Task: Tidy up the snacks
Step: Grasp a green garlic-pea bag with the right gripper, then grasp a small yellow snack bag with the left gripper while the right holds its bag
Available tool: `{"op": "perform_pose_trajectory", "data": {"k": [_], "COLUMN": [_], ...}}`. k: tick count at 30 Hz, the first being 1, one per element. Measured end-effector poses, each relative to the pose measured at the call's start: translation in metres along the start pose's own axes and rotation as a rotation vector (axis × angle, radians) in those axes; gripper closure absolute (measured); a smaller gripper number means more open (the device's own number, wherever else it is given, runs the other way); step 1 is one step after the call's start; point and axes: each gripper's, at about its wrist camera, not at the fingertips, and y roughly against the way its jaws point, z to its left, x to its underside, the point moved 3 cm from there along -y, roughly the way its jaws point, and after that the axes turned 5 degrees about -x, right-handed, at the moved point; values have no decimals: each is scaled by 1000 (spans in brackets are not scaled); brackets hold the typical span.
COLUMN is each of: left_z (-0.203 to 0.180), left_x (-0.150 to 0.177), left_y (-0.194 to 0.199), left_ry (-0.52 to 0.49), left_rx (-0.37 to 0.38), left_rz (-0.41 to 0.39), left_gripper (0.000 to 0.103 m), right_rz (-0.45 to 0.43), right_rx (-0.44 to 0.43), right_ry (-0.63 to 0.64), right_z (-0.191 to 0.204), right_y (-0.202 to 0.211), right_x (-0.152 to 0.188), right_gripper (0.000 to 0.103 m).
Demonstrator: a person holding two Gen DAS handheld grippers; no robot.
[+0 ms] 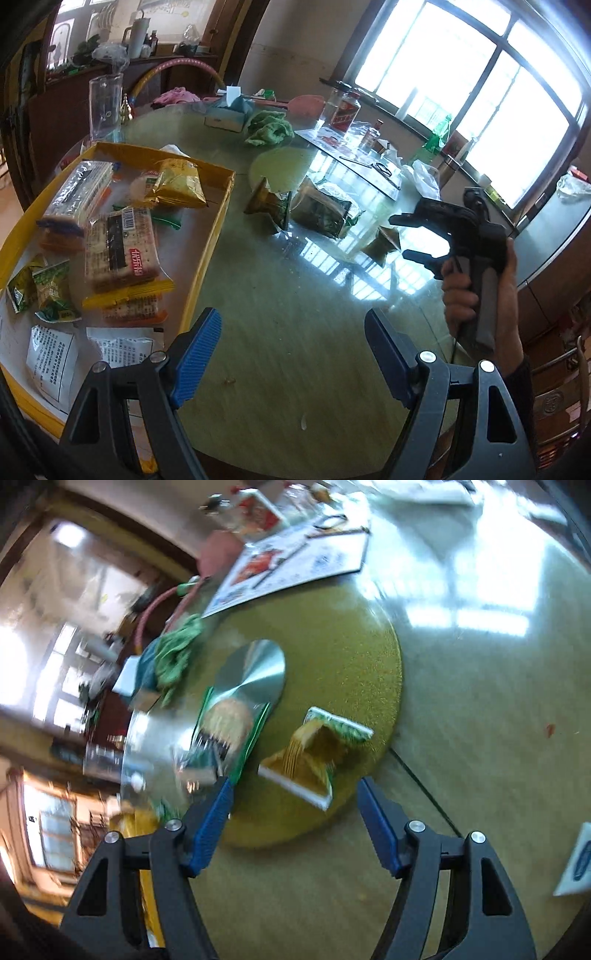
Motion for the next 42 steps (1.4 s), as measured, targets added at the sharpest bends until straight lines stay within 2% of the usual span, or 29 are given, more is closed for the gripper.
{"op": "perform_pose_trajectory", "data": {"k": [4,6,12,16,19,23,25,28,31,33,39,42], "left_z": [6,7,5,0,-5,-5,-3,-1,3,7,9,8], "left_x": [-3,-3,-2,-7,-16,-35,-49,-69,-84,-93,-100,-104], "left_y": [-3,-5,-9,-18,-40,-72,-88,-109,-120,-131,-157,-160], "left_ry": [15,22,27,46,81,198,265,343,378,406,412,413], "left_rx": [3,1,3,20,38,44,5,0,-71,-126,-187,-210], "left_rz": [2,8,18,44,109,177,178,182,152,153,187,169], "left_gripper": [23,23,23,23,23,23,24,25,26,33,55,56], "right_rz": [3,-4,-24,-13,3,-13,-50,-130,-195,-213,-243,-248], "right_rx": [77,102,159,177,180,182,191,215,224,243,224,235], "right_ry": [-22,-23,20,104,191,280,272,278,297,323,333,342], "right_z": [3,5,6,6,6,-5,-17,-35,-40,-37,-37,-35], "right_y": [-16,-19,-21,-10,5,36,52,71,77,77,75,72], "right_x": [-9,-12,-12,12,49,101,116,129,135,138,136,137], "right_gripper": [45,55,68,68,68,68,68,69,69,69,68,68]}}
